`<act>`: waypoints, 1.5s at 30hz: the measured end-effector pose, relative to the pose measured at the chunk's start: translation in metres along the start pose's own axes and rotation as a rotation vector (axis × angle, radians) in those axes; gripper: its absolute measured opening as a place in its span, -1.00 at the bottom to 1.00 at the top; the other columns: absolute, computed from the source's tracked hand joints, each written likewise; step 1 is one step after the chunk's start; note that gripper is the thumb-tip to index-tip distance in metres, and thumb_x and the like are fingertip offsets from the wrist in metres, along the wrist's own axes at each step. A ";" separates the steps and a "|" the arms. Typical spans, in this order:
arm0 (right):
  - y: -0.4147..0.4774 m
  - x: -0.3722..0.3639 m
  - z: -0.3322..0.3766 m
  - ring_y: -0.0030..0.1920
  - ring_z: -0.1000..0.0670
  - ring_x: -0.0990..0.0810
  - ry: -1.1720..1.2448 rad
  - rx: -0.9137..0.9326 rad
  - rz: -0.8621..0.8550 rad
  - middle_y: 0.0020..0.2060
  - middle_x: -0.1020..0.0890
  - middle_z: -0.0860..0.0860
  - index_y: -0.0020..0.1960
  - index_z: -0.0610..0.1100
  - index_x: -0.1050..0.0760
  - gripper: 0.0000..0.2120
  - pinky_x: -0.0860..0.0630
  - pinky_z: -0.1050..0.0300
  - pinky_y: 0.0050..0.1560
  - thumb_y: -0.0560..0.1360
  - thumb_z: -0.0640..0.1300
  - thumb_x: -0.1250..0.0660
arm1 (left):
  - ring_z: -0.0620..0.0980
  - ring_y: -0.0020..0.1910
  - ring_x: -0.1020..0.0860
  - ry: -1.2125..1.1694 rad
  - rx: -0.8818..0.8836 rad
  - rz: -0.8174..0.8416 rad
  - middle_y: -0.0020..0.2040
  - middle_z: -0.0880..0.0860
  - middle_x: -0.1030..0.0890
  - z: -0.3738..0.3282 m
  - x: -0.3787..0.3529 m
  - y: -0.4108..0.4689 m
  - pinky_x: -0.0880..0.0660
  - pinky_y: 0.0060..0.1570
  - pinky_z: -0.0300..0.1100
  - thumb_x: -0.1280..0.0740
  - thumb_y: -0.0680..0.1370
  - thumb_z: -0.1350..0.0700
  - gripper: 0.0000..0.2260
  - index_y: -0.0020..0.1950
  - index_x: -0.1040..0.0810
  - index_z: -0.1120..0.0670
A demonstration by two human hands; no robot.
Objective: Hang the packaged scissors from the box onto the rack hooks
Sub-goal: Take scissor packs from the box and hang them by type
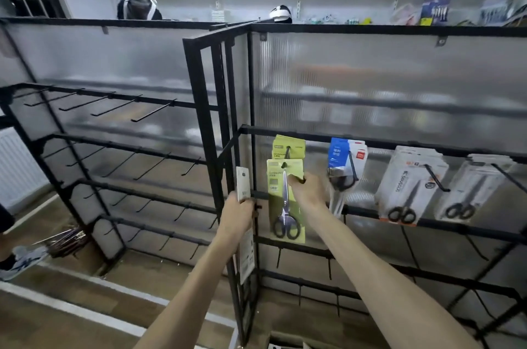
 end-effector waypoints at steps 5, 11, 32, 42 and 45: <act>0.032 -0.008 0.005 -0.04 -0.07 -0.61 -0.093 -0.009 -0.032 0.00 -0.65 -0.05 0.14 -0.14 -0.56 -0.79 -0.55 0.00 -0.01 0.64 -0.06 -0.23 | -0.03 -0.10 -0.63 -0.043 0.007 0.070 0.07 0.08 -0.63 0.003 -0.010 0.011 -0.53 -0.12 -0.16 -0.25 0.66 0.16 -0.75 0.33 -0.49 0.17; 0.067 -0.008 0.006 -0.12 -0.07 -0.57 -0.157 0.017 -0.112 -0.09 -0.65 -0.06 -0.04 -0.14 -0.57 -0.80 -0.43 0.07 -0.12 0.63 -0.05 -0.26 | -0.08 -0.10 -0.62 -0.047 0.009 0.180 0.16 0.13 -0.62 0.022 -0.022 0.008 -0.50 -0.17 -0.24 -0.28 0.65 0.14 -0.72 0.35 -0.47 0.15; -0.065 0.187 -0.046 -0.28 0.14 -0.56 -0.178 0.126 -0.335 -0.30 -0.60 0.09 -0.17 -0.08 -0.52 -0.83 -0.42 0.35 -0.33 0.60 -0.11 -0.29 | -0.08 -0.15 -0.53 0.265 -0.277 0.741 0.01 0.03 -0.53 -0.033 -0.193 -0.064 -0.55 -0.43 -0.32 -0.12 0.73 0.08 -0.73 0.42 -0.34 0.11; -0.051 0.319 -0.100 -0.25 0.00 -0.42 0.121 -0.069 -0.441 -0.23 -0.51 -0.31 -0.01 -0.32 -0.50 -0.69 -0.37 0.15 -0.27 0.56 -0.04 -0.35 | 0.13 0.42 -0.38 0.762 -0.415 0.567 0.46 0.10 -0.32 -0.022 -0.258 -0.047 -0.42 0.39 0.06 -0.40 0.58 0.11 -0.51 0.49 -0.36 0.04; -0.042 0.345 -0.107 -0.20 0.03 -0.47 0.124 -0.016 -0.403 -0.20 -0.57 -0.16 0.06 -0.30 -0.53 -0.71 -0.42 0.13 -0.20 0.56 -0.05 -0.36 | 0.17 0.41 -0.36 0.911 -0.408 0.517 0.45 0.13 -0.31 -0.022 -0.285 -0.053 -0.40 0.38 0.03 -0.34 0.61 0.09 -0.55 0.48 -0.36 0.06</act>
Point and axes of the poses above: each hand's wrist, its own y-axis towards the middle knuckle, its own x-axis out of the back of the hand, z = x × y, the point moved 2 cm from there along y, towards the middle knuckle
